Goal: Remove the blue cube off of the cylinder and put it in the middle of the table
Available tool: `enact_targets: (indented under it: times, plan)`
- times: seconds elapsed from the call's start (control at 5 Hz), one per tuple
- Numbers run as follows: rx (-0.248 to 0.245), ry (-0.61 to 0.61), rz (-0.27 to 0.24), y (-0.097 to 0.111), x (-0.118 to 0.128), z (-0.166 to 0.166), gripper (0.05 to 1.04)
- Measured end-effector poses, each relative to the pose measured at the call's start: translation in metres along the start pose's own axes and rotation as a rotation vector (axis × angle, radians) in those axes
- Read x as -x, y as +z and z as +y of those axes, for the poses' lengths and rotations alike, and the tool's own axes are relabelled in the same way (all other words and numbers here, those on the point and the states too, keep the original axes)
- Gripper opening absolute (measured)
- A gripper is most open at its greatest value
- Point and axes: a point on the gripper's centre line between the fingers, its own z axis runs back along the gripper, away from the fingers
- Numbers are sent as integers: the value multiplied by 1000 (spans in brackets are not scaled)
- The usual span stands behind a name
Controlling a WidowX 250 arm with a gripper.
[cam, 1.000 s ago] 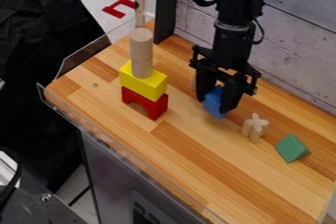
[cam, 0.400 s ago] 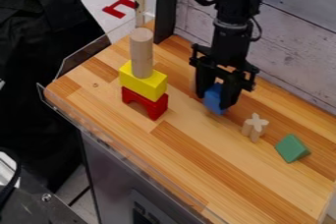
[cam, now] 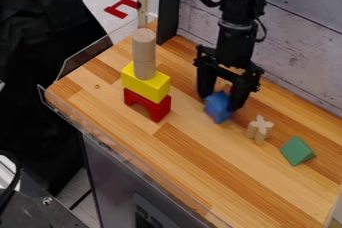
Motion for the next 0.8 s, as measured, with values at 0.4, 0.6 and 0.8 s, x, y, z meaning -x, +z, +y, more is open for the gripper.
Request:
enact_targets:
  times: [0.4,0.6,0.8]
  plan:
    - [-6,29,-39,11,8,-1,999]
    - [-29,18,-91,38,20,-4,999]
    - [-48,-11,-122,59,37,-12,999]
